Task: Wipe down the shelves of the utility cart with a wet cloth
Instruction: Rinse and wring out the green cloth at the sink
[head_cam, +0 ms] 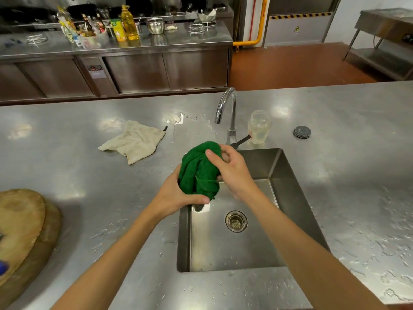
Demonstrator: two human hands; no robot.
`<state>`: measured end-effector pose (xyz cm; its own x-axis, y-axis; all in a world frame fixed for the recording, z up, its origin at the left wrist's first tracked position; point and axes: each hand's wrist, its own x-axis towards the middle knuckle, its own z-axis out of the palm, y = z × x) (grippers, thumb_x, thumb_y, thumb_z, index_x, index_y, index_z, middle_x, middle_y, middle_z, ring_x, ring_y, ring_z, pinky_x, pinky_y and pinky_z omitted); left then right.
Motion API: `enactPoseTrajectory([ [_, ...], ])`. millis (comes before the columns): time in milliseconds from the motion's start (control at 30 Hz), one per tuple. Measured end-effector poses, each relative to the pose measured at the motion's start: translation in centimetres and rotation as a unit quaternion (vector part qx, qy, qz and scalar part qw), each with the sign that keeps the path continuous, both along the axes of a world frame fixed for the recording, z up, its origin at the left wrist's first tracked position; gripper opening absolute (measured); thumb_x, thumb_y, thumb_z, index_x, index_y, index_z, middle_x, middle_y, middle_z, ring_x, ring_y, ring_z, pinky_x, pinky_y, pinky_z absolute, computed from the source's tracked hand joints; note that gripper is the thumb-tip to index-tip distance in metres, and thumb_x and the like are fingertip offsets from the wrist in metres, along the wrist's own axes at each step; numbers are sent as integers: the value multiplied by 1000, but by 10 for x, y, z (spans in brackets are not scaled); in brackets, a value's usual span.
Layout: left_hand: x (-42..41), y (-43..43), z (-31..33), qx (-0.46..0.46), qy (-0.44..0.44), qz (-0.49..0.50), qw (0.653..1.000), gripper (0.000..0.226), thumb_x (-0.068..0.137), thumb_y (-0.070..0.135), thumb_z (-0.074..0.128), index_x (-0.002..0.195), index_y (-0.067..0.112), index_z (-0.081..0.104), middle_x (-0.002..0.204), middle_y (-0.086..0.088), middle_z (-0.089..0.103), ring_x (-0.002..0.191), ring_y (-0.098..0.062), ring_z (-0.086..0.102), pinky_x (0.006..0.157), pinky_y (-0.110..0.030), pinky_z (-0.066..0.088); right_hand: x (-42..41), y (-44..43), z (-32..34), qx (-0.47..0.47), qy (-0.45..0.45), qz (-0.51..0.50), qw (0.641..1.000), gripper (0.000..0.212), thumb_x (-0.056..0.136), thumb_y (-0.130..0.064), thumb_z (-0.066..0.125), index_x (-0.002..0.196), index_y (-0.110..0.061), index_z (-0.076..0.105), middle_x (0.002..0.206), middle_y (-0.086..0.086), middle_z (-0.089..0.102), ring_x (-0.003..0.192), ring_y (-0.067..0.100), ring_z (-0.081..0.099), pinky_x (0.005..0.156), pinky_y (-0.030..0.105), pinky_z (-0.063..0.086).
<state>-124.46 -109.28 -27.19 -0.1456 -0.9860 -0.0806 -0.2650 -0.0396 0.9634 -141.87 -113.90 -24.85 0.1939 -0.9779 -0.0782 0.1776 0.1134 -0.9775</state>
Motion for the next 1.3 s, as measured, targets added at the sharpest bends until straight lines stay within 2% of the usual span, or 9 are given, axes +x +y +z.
enactPoseTrajectory([
  [167, -4, -16, 3, -49, -52, 57, 996, 67, 55, 31, 94, 114, 19, 65, 106, -1, 74, 101, -22, 71, 88, -49, 58, 5, 2, 7, 66, -65, 24, 995, 35, 92, -22, 67, 122, -10, 55, 118, 6, 70, 114, 22, 65, 90, 51, 56],
  [300, 10, -26, 16, -28, -154, 35, 987, 34, 54, 30, 84, 73, 11, 62, 65, -8, 67, 62, -21, 63, 64, -51, 59, -14, 4, 22, -14, 109, 46, 993, 31, 96, -27, 60, 125, -18, 53, 113, -1, 72, 106, 13, 68, 96, 45, 54],
  [433, 22, -35, 40, 26, -176, 19, 984, 25, 65, 4, 71, 80, -12, 58, 73, -27, 66, 70, -45, 69, 69, -57, 60, -38, 11, 24, -227, 360, 83, 901, 50, 105, -28, 39, 152, -20, 25, 150, 3, 43, 132, 9, 43, 113, 31, 34],
  [533, 25, -40, 55, 80, -149, 3, 986, 14, 74, -17, 59, 68, -4, 57, 58, -16, 62, 56, -41, 66, 53, -38, 58, -39, 13, 16, -406, 463, 93, 782, 76, 92, -10, 53, 156, -14, 12, 164, 8, 11, 151, 20, 10, 122, 43, 19],
  [633, 20, -41, 68, 98, -151, -48, 982, 23, 74, -16, 58, 65, 4, 54, 51, -2, 56, 44, -16, 54, 44, -26, 47, -27, 6, 4, -509, 544, 104, 659, 101, 75, 4, 61, 157, -14, 4, 165, 15, -3, 152, 34, 1, 116, 59, 23],
  [733, 11, -41, 75, 94, -177, -102, 974, 22, 73, -12, 63, 64, 6, 56, 51, 4, 56, 44, -7, 52, 46, -20, 44, -17, -4, 3, -556, 548, 66, 621, 99, 78, 13, 56, 156, -16, 3, 165, 15, -1, 134, 38, 36, 96, 50, 46],
  [833, 3, -44, 71, 73, -194, -117, 971, 25, 70, -8, 67, 59, 9, 54, 52, 3, 54, 47, -7, 50, 48, -19, 41, -12, -16, 10, -570, 576, -3, 586, 92, 75, 11, 59, 152, -15, 18, 154, 14, 36, 86, 30, 50, 51, 35, 49],
  [967, -1, -51, 62, 8, -213, -100, 972, 37, 70, -5, 71, 55, 14, 43, 48, 9, 44, 45, -5, 39, 48, -20, 34, -6, -34, 16, -537, 598, -25, 594, 75, 61, -13, 84, 128, -10, 50, 97, 10, 65, 67, 31, 60, 42, 30, 41],
  [1300, -8, -69, 70, -228, -436, -169, 854, 28, 81, 27, 62, 65, 16, 42, 57, 5, 45, 51, -13, 41, 53, -23, 38, -13, -36, 38, -337, 596, 59, 726, 36, 74, -31, 67, 96, -13, 45, 74, 3, 49, 67, 25, 52, 58, 32, 39],
])
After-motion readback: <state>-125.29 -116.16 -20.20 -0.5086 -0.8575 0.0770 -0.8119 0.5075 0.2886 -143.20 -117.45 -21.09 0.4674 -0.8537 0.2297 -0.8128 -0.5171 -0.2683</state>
